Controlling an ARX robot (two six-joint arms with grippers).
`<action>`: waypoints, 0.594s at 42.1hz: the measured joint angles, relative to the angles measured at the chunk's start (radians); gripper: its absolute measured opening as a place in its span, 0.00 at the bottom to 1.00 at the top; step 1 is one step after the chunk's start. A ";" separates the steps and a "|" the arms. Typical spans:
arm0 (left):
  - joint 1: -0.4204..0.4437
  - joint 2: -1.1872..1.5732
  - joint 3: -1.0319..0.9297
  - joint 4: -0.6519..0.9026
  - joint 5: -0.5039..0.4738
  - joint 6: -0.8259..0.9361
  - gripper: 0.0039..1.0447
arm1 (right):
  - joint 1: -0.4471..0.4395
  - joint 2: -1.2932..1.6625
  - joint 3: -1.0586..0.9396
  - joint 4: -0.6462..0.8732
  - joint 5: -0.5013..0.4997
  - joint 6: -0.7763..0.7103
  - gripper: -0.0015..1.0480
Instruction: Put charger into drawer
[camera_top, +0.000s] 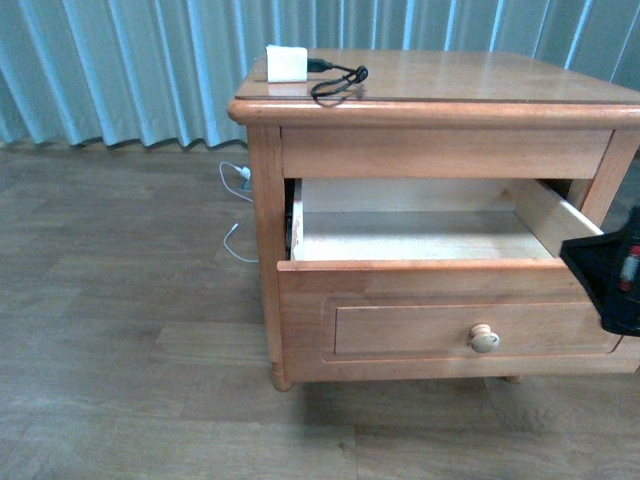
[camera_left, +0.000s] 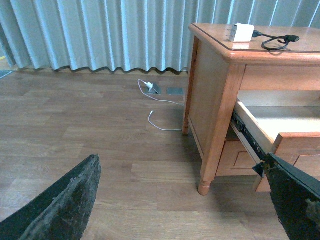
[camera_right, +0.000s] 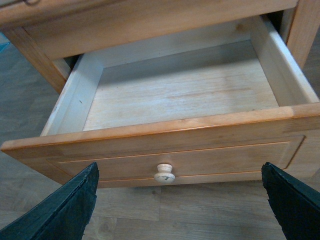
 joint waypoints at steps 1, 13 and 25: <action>0.000 0.000 0.000 0.000 0.000 0.000 0.95 | -0.006 -0.028 -0.006 -0.017 -0.004 -0.001 0.92; 0.000 0.000 0.000 0.000 0.000 0.000 0.95 | -0.094 -0.416 -0.107 -0.261 -0.101 -0.010 0.92; 0.000 0.000 0.000 0.000 0.000 0.000 0.95 | -0.137 -0.559 -0.140 -0.342 -0.080 -0.013 0.92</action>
